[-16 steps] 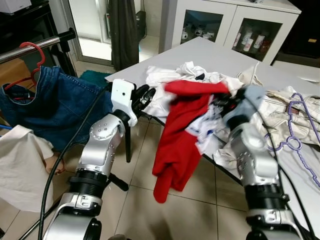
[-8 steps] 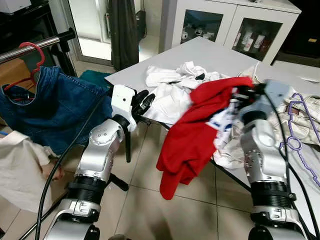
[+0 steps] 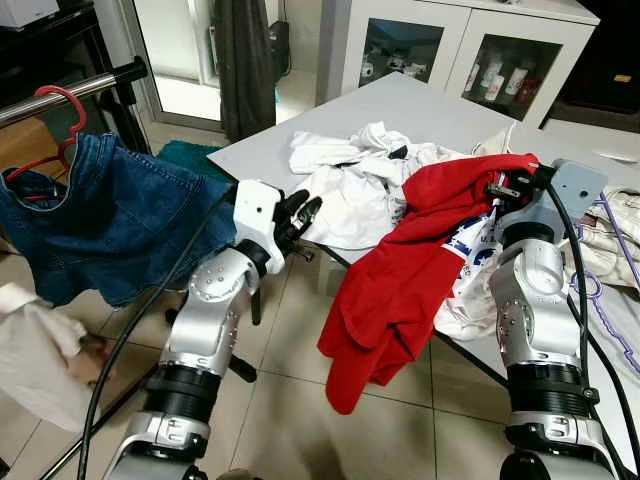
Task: Hang hanger
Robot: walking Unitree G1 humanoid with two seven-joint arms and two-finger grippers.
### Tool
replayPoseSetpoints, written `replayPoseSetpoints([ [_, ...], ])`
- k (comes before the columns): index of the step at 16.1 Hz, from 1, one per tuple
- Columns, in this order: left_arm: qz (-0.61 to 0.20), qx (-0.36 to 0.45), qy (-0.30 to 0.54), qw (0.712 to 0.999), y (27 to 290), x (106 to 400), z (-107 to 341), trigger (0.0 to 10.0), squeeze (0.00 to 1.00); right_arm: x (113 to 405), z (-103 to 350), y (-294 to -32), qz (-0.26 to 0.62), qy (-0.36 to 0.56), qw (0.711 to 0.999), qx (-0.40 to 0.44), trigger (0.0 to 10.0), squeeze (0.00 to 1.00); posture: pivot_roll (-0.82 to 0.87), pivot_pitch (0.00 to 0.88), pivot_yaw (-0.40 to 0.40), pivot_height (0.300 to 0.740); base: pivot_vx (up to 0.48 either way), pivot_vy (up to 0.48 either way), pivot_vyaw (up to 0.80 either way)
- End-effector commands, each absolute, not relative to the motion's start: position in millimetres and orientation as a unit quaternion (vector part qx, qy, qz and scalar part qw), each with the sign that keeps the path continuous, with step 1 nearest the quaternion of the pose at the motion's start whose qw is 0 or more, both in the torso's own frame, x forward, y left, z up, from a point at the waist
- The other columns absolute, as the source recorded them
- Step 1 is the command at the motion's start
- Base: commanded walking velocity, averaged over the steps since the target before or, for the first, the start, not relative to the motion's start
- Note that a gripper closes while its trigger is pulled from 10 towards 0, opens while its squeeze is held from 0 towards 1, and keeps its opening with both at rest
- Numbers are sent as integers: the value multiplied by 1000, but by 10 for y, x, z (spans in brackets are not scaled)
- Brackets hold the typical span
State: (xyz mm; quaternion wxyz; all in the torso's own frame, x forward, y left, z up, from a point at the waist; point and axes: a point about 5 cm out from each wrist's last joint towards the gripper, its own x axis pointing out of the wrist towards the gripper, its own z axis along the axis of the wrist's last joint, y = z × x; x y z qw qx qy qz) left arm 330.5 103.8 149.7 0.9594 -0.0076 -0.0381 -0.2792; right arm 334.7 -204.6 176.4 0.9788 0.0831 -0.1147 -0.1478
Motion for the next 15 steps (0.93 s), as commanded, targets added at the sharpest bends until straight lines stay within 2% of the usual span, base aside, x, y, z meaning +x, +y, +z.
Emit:
replayPoseSetpoints([
  [1, -284, -8, -38, 958, 994, 3283, 1508, 10000, 0, 3346, 1824, -2091, -158, -130, 976, 79, 0, 0, -13, 0, -39, 740, 0, 0, 0],
  [6, -284, -10, -29, 958, 954, 3278, 1486, 10000, 0, 3389, 1776, -1889, -86, -109, 988, 60, 0, 0, -14, 0, -42, 740, 0, 0, 0],
  [8, -282, -10, -26, 959, 957, 3284, 1484, 10000, 0, 3372, 1745, -1870, -83, -106, 989, 56, 0, 0, -15, 0, -40, 740, 0, 0, 0],
  [15, -283, -10, -27, 959, 950, 3303, 1503, 10000, 0, 3386, 1763, -1895, -89, -109, 988, 61, 0, 0, -18, 0, -35, 740, 270, 0, 0],
])
